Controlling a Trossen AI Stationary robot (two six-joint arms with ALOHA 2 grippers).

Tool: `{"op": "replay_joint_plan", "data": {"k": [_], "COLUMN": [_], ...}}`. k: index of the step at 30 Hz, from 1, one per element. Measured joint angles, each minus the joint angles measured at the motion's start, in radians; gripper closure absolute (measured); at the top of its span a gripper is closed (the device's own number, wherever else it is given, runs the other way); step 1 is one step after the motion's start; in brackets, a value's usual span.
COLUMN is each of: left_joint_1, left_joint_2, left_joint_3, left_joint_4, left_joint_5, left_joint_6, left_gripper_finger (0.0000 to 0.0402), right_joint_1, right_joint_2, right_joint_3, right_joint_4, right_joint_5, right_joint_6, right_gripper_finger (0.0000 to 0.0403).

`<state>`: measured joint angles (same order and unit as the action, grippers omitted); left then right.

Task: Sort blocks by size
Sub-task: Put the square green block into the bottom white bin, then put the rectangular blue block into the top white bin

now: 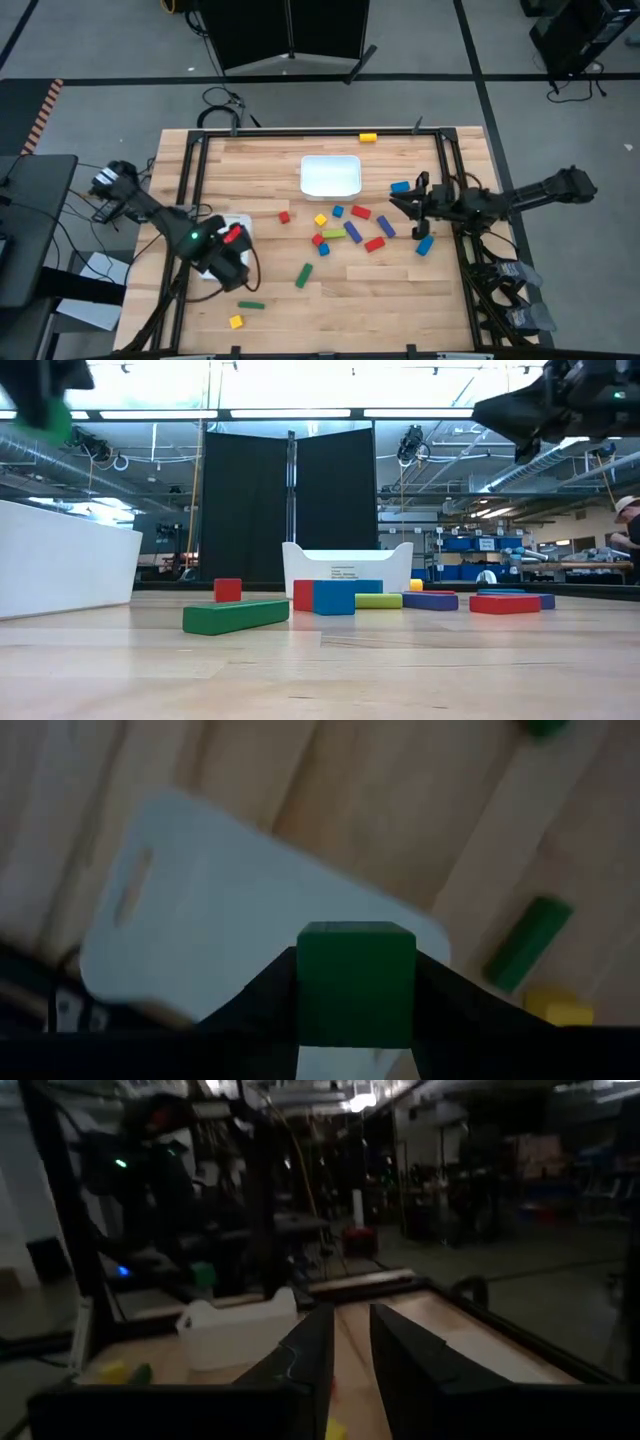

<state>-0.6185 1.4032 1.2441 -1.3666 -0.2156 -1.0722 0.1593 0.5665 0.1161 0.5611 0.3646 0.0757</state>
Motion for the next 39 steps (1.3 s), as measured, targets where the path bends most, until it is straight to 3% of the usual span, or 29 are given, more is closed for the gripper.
{"op": "replay_joint_plan", "data": {"k": [8, 13, 20, 24, 29, 35, 39], "left_joint_1": [-0.008, 0.004, 0.003, 0.003, 0.003, 0.002, 0.002], "left_joint_2": [0.000, 0.000, 0.000, -0.001, -0.001, -0.001, -0.001], "left_joint_3": [-0.178, -0.298, -0.282, -0.224, -0.135, -0.073, -0.070], "left_joint_4": [0.009, 0.048, 0.070, 0.075, 0.103, 0.169, 0.204], "left_joint_5": [0.135, 0.107, 0.069, -0.053, -0.201, -0.364, -0.408], "left_joint_6": [-0.022, -0.067, -0.088, -0.084, -0.061, -0.005, 0.026], "left_gripper_finger": [0.0262, 0.0255, 0.0103, 0.0055, 0.0055, 0.0071, 0.0077], "right_joint_1": [-0.023, -0.026, -0.102, -0.258, -0.451, -0.565, -0.581], "right_joint_2": [0.210, 0.300, 0.333, 0.351, 0.432, 0.556, 0.612], "right_joint_3": [0.161, 0.281, 0.481, 0.544, 0.557, 0.555, 0.555], "right_joint_4": [-0.115, -0.273, -0.770, -0.924, -1.123, -1.297, -1.285], "right_joint_5": [0.028, 0.028, 0.131, 0.087, -0.050, 0.014, -0.033], "right_joint_6": [0.006, 0.009, 0.047, 0.108, 0.261, 0.474, 0.317], "right_gripper_finger": [0.0279, 0.0235, 0.0176, 0.0157, 0.0149, 0.0144, 0.0123]}}
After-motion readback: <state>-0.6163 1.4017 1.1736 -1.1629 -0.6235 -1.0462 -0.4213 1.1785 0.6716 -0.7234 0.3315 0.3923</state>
